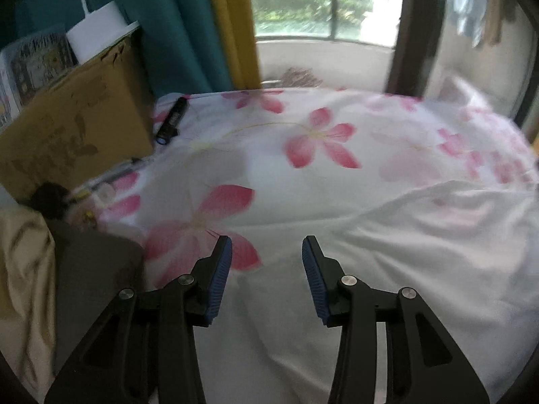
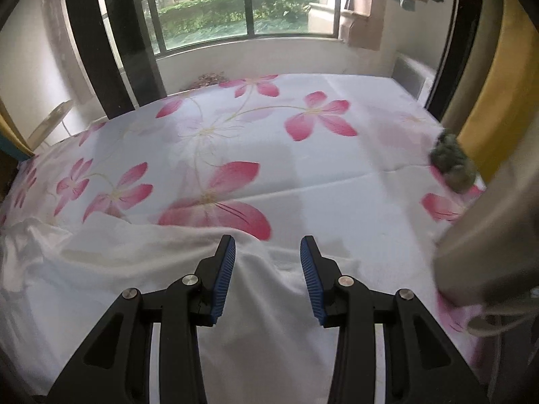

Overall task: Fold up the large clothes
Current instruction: 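Grasp the shirt hem with the left tool while the right tool grasps it too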

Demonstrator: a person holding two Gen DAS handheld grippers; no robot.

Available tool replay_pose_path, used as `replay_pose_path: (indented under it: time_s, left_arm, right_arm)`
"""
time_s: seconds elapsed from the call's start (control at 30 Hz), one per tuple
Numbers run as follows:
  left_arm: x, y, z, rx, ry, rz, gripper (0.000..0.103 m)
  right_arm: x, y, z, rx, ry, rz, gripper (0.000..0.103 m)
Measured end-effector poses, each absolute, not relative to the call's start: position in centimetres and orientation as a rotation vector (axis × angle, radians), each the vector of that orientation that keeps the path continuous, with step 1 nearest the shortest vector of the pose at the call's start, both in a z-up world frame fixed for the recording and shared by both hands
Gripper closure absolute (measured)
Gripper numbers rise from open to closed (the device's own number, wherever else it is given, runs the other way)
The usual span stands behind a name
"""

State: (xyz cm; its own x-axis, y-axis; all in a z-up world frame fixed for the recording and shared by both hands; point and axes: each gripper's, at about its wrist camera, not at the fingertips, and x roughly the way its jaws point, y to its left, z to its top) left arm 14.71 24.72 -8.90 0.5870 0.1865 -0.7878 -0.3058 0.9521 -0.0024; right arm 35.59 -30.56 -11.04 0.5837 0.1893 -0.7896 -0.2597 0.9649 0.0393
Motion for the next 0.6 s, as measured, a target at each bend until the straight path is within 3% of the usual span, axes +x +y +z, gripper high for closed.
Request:
replay_pose_path:
  time_s: [0.1, 0.33, 0.4, 0.43, 0.47, 0.6]
  left_arm:
    - [13.1, 24.1, -9.3, -0.179, 0.900, 0.264, 0.052]
    - [12.8, 23.6, -11.5, -0.147, 0.948, 0.303, 0.053]
    - [13.1, 23.1, -11.5, -0.121, 0.937, 0.283, 0.066]
    - [13.2, 22.8, -11.5, -0.107, 0.928, 0.264, 0.088]
    - [13.3, 22.7, -11.4, -0.104, 0.930, 0.254, 0.099]
    - [12.6, 22.6, -11.2, -0.062, 0.913, 0.347, 0.100]
  right_arm:
    - [34.7, -31.1, -11.2, -0.127, 0.902, 0.242, 0.054]
    - [34.2, -32.2, -12.4, -0.111, 0.900, 0.268, 0.053]
    - [34.3, -32.3, -12.4, -0.110, 0.899, 0.272, 0.053]
    - [34.5, -32.4, -12.3, -0.112, 0.901, 0.272, 0.053]
    - [34.5, -32.4, -12.3, -0.111, 0.901, 0.266, 0.053]
    - [34.5, -33.4, -11.8, -0.089, 0.885, 0.221, 0.053]
